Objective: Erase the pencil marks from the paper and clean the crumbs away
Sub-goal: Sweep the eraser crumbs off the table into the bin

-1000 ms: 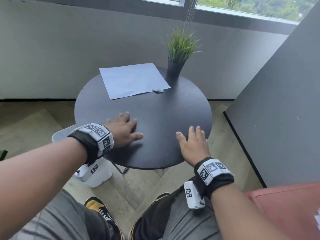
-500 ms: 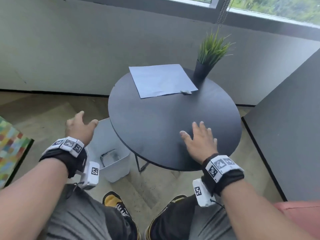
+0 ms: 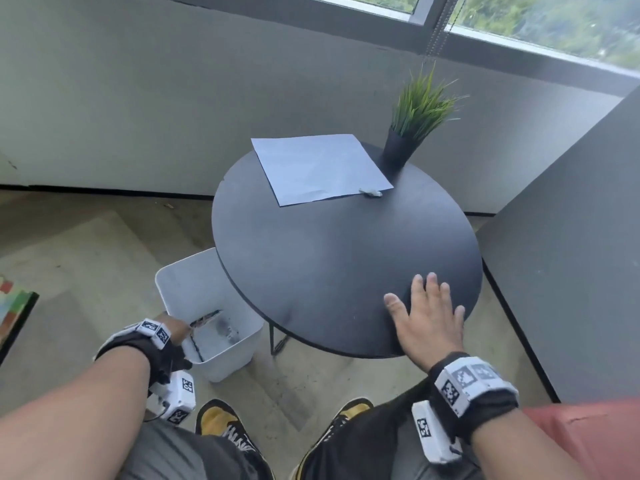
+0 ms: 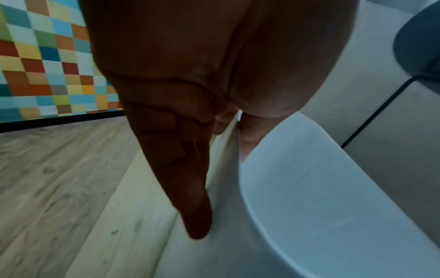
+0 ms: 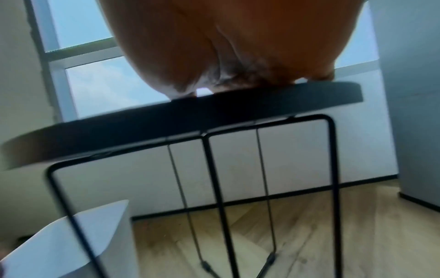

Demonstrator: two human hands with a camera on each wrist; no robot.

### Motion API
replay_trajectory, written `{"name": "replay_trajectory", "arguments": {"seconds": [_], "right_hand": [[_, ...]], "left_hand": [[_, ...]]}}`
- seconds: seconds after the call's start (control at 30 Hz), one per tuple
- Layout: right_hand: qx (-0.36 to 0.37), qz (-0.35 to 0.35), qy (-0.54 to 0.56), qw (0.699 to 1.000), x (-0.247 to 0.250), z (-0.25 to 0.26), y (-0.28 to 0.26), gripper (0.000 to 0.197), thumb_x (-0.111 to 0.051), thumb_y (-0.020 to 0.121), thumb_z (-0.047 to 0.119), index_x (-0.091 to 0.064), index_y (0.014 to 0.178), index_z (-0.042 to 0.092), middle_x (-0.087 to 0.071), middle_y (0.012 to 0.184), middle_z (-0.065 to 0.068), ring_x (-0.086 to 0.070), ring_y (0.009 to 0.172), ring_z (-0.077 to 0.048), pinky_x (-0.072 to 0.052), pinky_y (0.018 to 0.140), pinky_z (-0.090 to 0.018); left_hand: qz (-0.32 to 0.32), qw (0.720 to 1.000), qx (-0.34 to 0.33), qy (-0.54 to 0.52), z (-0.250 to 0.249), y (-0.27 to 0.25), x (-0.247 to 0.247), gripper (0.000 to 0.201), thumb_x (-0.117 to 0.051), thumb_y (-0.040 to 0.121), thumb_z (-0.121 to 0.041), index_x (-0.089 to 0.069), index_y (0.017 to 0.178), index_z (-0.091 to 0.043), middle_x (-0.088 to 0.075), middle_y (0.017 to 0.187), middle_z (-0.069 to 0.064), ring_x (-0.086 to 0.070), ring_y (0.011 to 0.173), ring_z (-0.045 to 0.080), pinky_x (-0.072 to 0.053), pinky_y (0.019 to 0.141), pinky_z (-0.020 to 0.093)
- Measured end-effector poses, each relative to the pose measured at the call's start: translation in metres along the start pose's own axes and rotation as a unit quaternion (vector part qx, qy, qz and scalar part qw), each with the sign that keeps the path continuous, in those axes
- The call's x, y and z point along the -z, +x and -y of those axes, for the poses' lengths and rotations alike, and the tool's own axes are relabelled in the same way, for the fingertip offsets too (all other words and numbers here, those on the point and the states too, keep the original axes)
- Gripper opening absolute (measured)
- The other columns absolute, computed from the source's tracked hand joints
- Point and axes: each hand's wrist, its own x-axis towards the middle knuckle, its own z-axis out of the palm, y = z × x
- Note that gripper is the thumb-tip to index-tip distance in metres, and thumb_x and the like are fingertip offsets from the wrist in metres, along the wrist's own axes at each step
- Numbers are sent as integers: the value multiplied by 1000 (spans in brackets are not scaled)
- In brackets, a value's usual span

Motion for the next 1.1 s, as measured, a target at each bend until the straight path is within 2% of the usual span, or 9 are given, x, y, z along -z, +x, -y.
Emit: {"name": "replay_trajectory", "arguments": {"seconds": [0.17, 0.33, 0.43, 0.57, 0.7, 0.8, 0.93, 1.0, 1.1], "right_hand": [[133, 11, -34, 990, -29, 71, -44, 88, -4, 87, 74, 5, 156, 19, 18, 162, -3, 22, 147, -23, 10, 119, -49], [346, 90, 103, 928, -28, 113, -67, 95, -16, 82, 76, 5, 156, 21, 14, 163, 6, 17, 147, -7, 4, 122, -38], [231, -10, 200, 952, -10, 76, -35, 83, -33, 91, 65, -5, 156, 22, 1, 164, 7, 4, 149, -7, -1, 122, -42], [-1, -44, 33, 998, -5, 14, -4, 85, -16, 88, 71, -17, 155, 19, -7, 164, -4, -4, 149, -25, -8, 117, -59], [42, -29, 4, 999, -31, 48, -40, 85, -6, 88, 74, -5, 156, 23, 7, 164, 0, 11, 149, -25, 6, 117, -56], [149, 11, -20, 989, -47, 99, -71, 84, -4, 89, 73, 5, 155, 23, 18, 162, 1, 20, 148, -21, 12, 118, -51], [310, 66, 154, 936, -35, 132, -83, 80, -27, 94, 64, -1, 156, 21, 4, 164, 5, 6, 150, -10, 0, 122, -39], [235, -14, 207, 950, -18, 109, -59, 77, -30, 94, 62, -6, 156, 23, -2, 164, 5, -2, 150, -12, -4, 122, -41], [14, -60, 98, 993, -5, 58, -23, 77, -19, 93, 69, -12, 156, 24, -5, 164, 3, -3, 150, -22, -6, 118, -57]], "left_hand": [[23, 990, -109, 91, 10, 1, 11, 29, -56, 90, -19, -64, 118, -13, -67, 119, 14, -66, 103, 28, -52, 88, 33], [-3, 979, -140, 147, -9, -74, 28, 36, -46, 100, -20, -55, 132, -8, -58, 134, 15, -58, 119, 31, -45, 95, 31], [-14, 975, -147, 167, -8, -91, 32, 36, -48, 98, -23, -55, 131, -10, -59, 133, 14, -59, 115, 32, -46, 91, 30], [-28, 976, -140, 167, 0, -99, 39, 37, -52, 96, -28, -59, 128, -12, -65, 125, 11, -63, 108, 29, -48, 85, 30], [-17, 967, -158, 200, 0, -110, 42, 33, -46, 98, -16, -59, 127, -7, -63, 128, 14, -60, 112, 30, -47, 89, 31], [-9, 962, -161, 222, -1, -120, 43, 35, -44, 97, -9, -58, 128, -2, -61, 128, 18, -59, 112, 32, -47, 85, 31], [-9, 959, -167, 228, -1, -128, 45, 29, -43, 95, -6, -62, 115, 2, -63, 118, 21, -58, 97, 31, -38, 60, 28], [-7, 960, -171, 223, 0, -131, 47, 29, -42, 95, -6, -62, 115, 3, -63, 119, 21, -60, 104, 33, -37, 64, 29], [7, 961, -174, 215, 3, -133, 50, 30, -42, 96, -5, -62, 115, 5, -63, 119, 22, -59, 98, 33, -37, 62, 28]]}}
